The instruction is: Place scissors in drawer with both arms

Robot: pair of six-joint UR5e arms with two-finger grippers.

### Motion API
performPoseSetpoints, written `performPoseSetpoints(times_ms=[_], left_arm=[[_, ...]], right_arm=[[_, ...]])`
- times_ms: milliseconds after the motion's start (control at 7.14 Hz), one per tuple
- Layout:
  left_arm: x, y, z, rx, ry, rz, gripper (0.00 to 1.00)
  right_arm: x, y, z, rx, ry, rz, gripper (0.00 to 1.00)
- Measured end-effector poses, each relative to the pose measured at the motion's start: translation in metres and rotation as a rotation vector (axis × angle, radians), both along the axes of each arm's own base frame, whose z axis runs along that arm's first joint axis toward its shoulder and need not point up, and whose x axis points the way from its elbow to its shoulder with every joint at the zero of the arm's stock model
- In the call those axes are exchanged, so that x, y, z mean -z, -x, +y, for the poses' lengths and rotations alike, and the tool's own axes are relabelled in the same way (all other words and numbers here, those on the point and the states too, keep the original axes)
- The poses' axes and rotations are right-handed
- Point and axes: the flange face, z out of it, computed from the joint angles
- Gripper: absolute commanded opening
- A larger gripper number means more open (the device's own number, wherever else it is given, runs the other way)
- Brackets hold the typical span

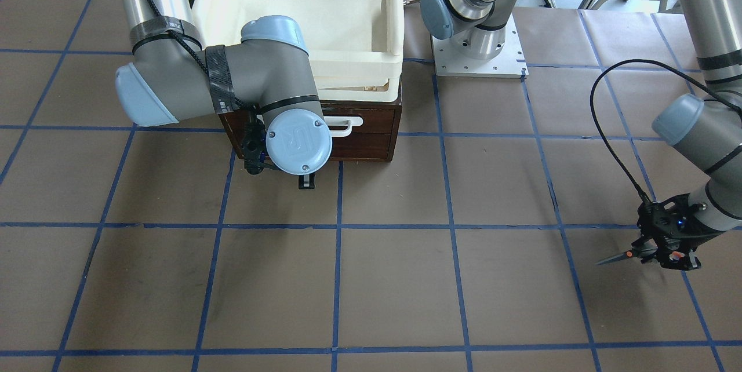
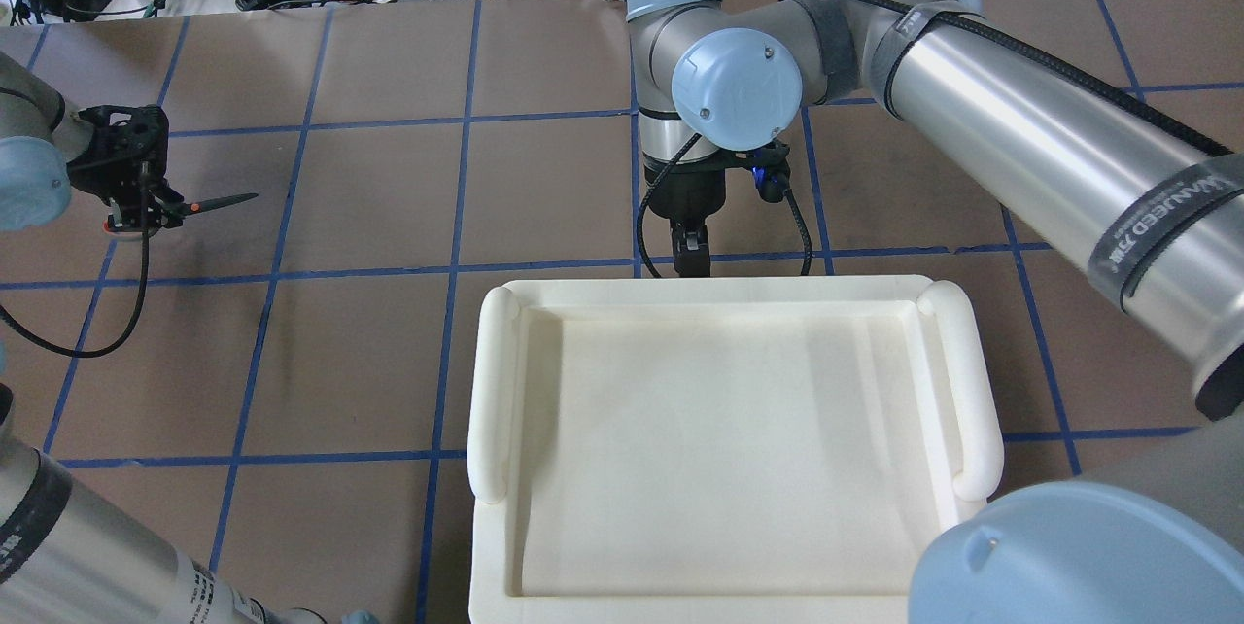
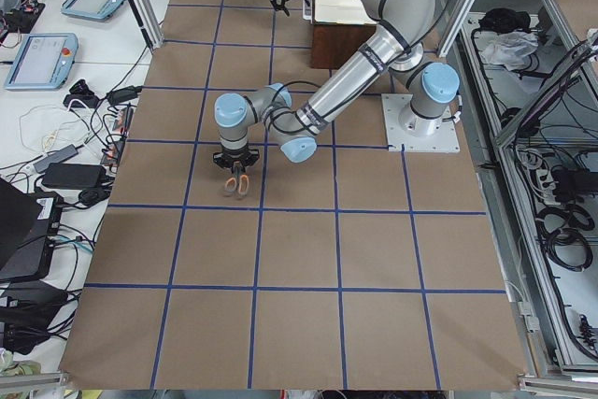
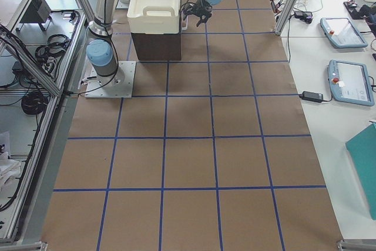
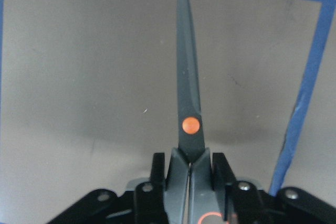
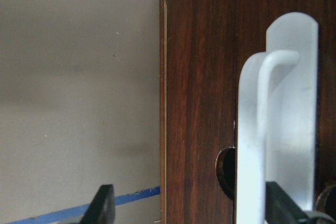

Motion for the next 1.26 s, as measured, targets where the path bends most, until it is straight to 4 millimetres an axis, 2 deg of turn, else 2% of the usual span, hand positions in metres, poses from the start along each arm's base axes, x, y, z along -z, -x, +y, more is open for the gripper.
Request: performPoseSetpoints(times_ms=[280,561,841,981,1261], left_arm=[[-0.052,0.033,0.007,0.020,-0.009,-0.004,0.01],[-0.109,0.073,0.022,0.032,-0.056,0.018,0.01],[-0.181,0.102,0.036,0.063,-0.056,0.003,0.01],[-0.204,0.122,0.042,0.089,-0.058,0.011,0.01],[-0.229,0.182,0.050,0.179,-0.050,0.003,0.01]], right_arm=[[0.008,-0.001,-0.002,-0.006,-0.010,-0.003,1.00],[0.013,-0.002,-0.003,-0.006,-0.020,-0.009,1.00],[0.014,-0.002,-0.004,-0.019,-0.012,-0.020,1.00],[0.012,-0.003,-0.008,-0.039,0.018,-0.037,1.00],[0.004,-0.006,-0.020,-0.082,0.112,-0.075,1.00]])
